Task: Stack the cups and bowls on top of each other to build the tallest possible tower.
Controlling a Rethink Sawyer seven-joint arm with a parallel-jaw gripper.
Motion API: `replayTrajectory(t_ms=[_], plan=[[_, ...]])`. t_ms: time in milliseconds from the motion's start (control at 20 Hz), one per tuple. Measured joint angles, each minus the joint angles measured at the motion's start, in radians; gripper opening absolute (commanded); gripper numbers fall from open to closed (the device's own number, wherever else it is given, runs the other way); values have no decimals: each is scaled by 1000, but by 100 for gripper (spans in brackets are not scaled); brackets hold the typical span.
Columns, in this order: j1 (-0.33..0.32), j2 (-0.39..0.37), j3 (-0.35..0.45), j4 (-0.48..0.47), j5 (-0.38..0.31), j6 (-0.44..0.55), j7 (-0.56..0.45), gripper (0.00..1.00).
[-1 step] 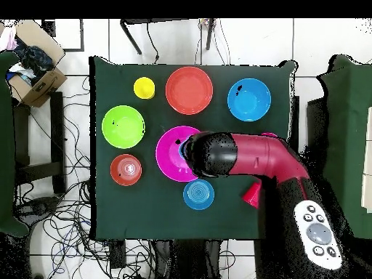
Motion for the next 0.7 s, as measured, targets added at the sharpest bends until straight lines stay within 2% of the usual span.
replayTrajectory(t_ms=[350,700], plan=[[35,45,-7,6,0,-104,0,0],[53,81,-24,10,0,-137,2,0]])
